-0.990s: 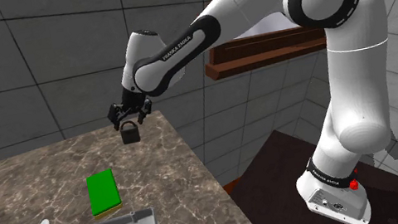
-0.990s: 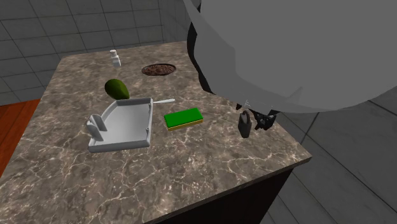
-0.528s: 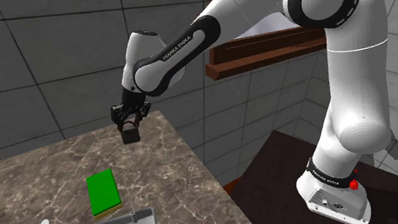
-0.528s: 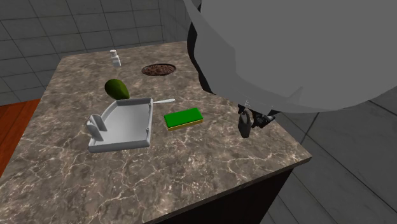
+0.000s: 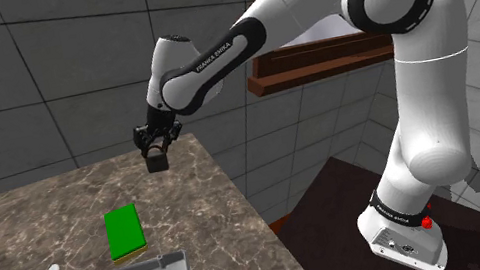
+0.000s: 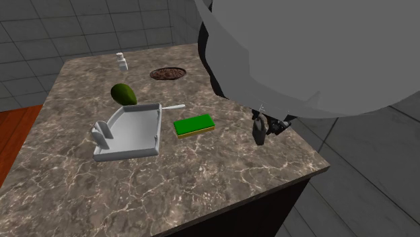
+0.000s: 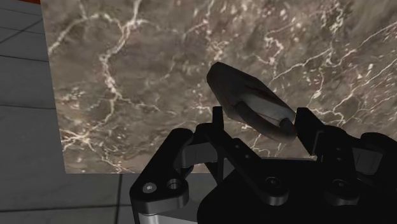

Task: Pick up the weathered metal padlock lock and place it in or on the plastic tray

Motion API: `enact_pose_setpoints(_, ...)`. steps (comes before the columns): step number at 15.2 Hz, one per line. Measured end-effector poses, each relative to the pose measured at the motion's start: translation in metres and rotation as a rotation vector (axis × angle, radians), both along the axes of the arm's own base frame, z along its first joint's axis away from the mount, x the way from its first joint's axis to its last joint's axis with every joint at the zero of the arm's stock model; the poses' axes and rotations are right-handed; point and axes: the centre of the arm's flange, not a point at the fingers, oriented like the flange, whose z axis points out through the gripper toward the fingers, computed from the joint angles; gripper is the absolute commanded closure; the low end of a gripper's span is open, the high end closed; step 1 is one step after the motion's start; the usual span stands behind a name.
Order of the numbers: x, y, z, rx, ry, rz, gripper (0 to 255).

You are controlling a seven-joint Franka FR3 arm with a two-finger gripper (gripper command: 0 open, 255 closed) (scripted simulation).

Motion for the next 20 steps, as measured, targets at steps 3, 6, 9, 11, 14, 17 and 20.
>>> enact_pose_setpoints(3, 0.000, 0.001, 0.014, 0.000, 0.000, 0.000, 255)
enact_pose_setpoints(6, 0.000, 0.001, 0.028, 0.000, 0.000, 0.000, 255)
enact_pose_setpoints(9, -0.001, 0.000, 0.045, 0.000, 0.000, 0.000, 255)
enact_pose_setpoints(11, -0.001, 0.000, 0.055, 0.000, 0.000, 0.000, 255)
enact_pose_setpoints(14, 0.000, 0.001, 0.071, 0.000, 0.000, 0.000, 255)
enact_pose_setpoints(17, 0.000, -0.001, 0.085, 0.000, 0.000, 0.000, 255)
enact_pose_setpoints(20, 0.000, 0.000, 0.102, 0.000, 0.000, 0.000, 255)
